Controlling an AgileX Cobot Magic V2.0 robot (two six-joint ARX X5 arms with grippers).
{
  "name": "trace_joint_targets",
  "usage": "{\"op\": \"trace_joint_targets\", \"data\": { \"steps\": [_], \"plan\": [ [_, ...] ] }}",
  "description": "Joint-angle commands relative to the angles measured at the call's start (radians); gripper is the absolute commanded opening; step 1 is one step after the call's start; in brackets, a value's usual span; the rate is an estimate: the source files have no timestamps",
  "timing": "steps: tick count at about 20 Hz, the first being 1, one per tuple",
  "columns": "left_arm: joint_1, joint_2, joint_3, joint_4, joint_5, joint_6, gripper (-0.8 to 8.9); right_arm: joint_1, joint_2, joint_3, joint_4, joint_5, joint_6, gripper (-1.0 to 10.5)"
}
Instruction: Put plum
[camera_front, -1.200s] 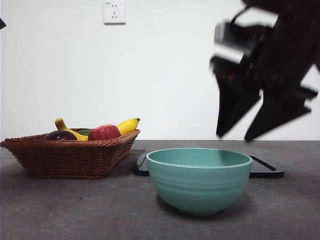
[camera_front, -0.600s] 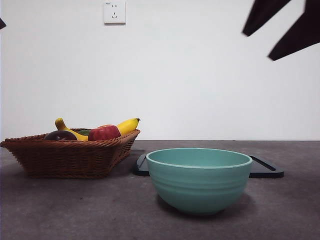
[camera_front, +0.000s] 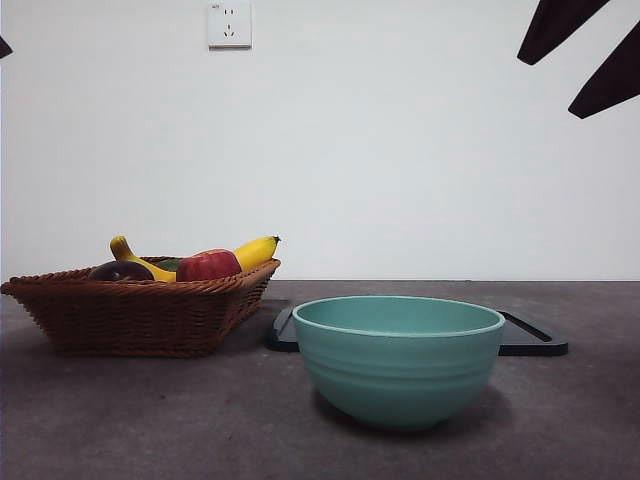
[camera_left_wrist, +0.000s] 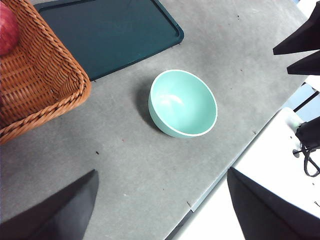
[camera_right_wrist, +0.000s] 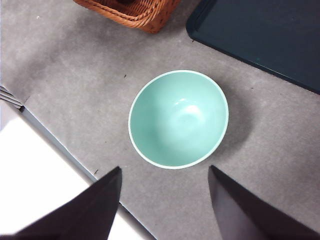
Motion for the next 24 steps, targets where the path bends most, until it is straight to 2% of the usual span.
{"op": "trace_joint_targets", "data": {
  "steps": [1,3,4,5,7,24],
  "plan": [
    [-0.004,0.006,0.021,0.005,0.004,0.019,4.02,0.010,0.006,0.014,0.008,-0.003,-0.004,2.8],
    [-0.004,0.006,0.021,0.005,0.004,0.019,3.97,0.009,0.006,0.014,0.009,-0.001,-0.005,2.7],
    [-0.004,0.006,0.021,0.005,0.004,0.019,3.54,0.009,0.006,0.014,0.010,0.000,-0.004,2.7],
    [-0.004,0.006,0.021,0.004,0.004,0.019,2.52,0.009,0.006,0.014,0.010,0.000,-0.005,2.1],
    [-0.004,0.006,0.021,0.004,0.004,0.019,-0.03,0.009,0.006,0.014,0.010,0.007,-0.009,0.0],
    [-0.004,0.006,0.021,0.004,0.004,0.016,0.15,0.009,0.006,0.014,0.010,0.008,-0.008,0.1]
  ]
}}
